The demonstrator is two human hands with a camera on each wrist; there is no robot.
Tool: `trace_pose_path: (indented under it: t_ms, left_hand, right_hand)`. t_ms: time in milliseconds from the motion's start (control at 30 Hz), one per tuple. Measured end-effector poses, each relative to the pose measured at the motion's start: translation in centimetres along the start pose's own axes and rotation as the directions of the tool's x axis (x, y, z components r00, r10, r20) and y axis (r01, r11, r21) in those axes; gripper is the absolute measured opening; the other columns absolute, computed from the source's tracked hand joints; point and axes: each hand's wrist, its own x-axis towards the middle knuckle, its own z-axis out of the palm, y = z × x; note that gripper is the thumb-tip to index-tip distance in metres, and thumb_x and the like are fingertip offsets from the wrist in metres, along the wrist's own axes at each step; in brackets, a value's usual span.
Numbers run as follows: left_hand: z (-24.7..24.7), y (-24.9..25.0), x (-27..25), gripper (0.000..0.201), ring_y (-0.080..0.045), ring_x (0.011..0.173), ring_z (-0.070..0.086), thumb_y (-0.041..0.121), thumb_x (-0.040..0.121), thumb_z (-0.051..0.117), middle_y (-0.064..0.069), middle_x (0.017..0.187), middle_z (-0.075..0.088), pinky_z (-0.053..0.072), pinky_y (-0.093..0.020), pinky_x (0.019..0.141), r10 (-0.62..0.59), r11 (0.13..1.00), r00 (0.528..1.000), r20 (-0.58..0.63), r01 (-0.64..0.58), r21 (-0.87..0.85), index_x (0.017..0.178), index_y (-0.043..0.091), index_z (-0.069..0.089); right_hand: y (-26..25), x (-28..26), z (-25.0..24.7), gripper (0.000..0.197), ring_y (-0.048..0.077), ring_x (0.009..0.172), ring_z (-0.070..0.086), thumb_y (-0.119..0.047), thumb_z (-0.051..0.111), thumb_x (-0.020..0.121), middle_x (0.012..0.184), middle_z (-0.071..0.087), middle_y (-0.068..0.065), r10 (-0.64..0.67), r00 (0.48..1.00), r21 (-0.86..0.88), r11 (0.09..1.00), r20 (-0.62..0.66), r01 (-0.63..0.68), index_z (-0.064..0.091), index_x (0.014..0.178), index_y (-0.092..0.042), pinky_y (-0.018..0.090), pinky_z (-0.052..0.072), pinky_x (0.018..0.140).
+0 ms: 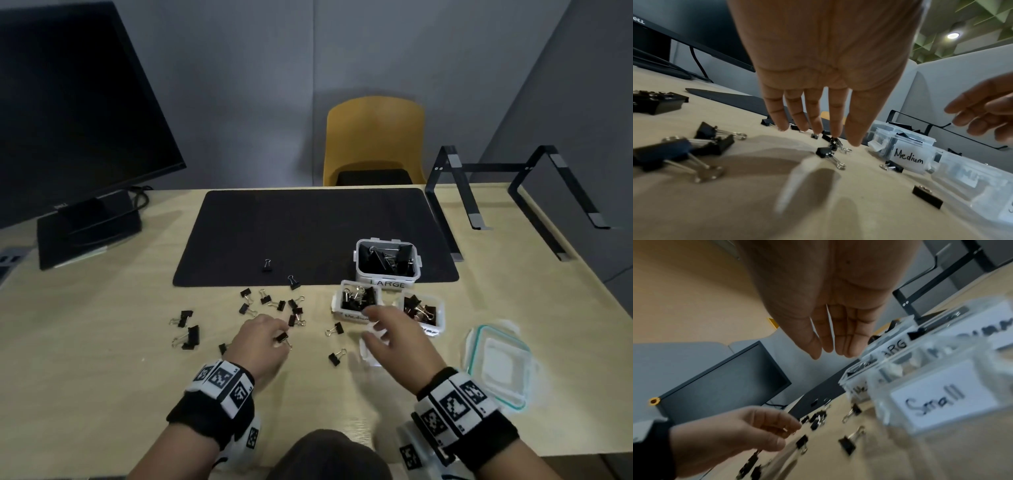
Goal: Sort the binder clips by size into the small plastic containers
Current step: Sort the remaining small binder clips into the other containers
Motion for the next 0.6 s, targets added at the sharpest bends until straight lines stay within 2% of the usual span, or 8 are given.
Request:
trace_pose_path:
  t_ms: [133, 267, 333, 467, 600]
  left_hand:
    - [-0.7, -1.2, -0.2, 0.042, -0.011, 0.123, 0.042, 0.022, 0.084, 0.062, 0.009, 0.130, 0.048, 0.036, -0.029, 0.105, 0.015, 0.999, 0.999, 0.047, -0.017, 0.030, 0.125, 0.030, 0.054]
    - [-0.8, -2.3, 0.0, 0.050, -0.011, 0.125, 0.040, 0.020, 0.084, 0.061, 0.009, 0.133, 0.046, 0.036, -0.028, 0.103, 0.045, 0.997, 0.995, 0.089, -0.050, 0.056, 0.131, 0.030, 0.049]
    - [-0.7, -2.6, 0.3, 0.052, -0.012, 0.124, 0.041, 0.020, 0.084, 0.060, 0.008, 0.134, 0.046, 0.036, -0.028, 0.103, 0.068, 0.995, 0.992, 0.107, -0.075, 0.062, 0.134, 0.030, 0.047]
    - [-0.3, -2.8, 0.8, 0.051, -0.011, 0.121, 0.045, 0.018, 0.086, 0.057, 0.007, 0.132, 0.046, 0.038, -0.025, 0.100, 0.116, 0.991, 0.986, 0.122, -0.123, 0.053, 0.135, 0.030, 0.045]
    - [-0.2, -2.8, 1.4, 0.046, -0.011, 0.114, 0.048, 0.015, 0.088, 0.054, 0.008, 0.125, 0.048, 0.040, -0.024, 0.095, 0.154, 0.987, 0.981, 0.114, -0.158, 0.029, 0.131, 0.030, 0.050]
  right_hand:
    - [-1.7, 0.1, 3.0, 0.032, 0.005, 0.089, 0.053, -0.024, 0.054, 0.090, 0.115, 0.057, -0.005, 0.038, 0.994, -0.036, 0.999, 0.104, -0.034, 0.053, 0.122, -0.022, 0.020, 0.046, 0.084]
    - [-2.0, 0.2, 5.7, 0.039, 0.015, 0.103, 0.056, -0.024, 0.051, 0.090, 0.124, 0.053, 0.000, 0.101, 0.973, -0.138, 0.988, 0.207, -0.073, 0.047, 0.128, -0.021, 0.025, 0.046, 0.089]
    - [-1.9, 0.2, 6.9, 0.036, 0.019, 0.107, 0.055, -0.021, 0.049, 0.091, 0.125, 0.050, 0.002, 0.119, 0.965, -0.201, 0.977, 0.232, -0.072, 0.048, 0.127, -0.017, 0.026, 0.044, 0.090]
    - [-1.5, 0.2, 8.5, 0.027, 0.020, 0.103, 0.052, -0.011, 0.047, 0.090, 0.116, 0.053, 0.004, 0.135, 0.972, -0.281, 0.957, 0.193, -0.076, 0.056, 0.115, -0.013, 0.027, 0.045, 0.091]
    - [-1.7, 0.5, 9.0, 0.019, 0.020, 0.096, 0.053, -0.013, 0.044, 0.092, 0.108, 0.055, 0.004, 0.161, 0.978, -0.297, 0.948, 0.131, -0.117, 0.057, 0.106, -0.012, 0.028, 0.047, 0.085]
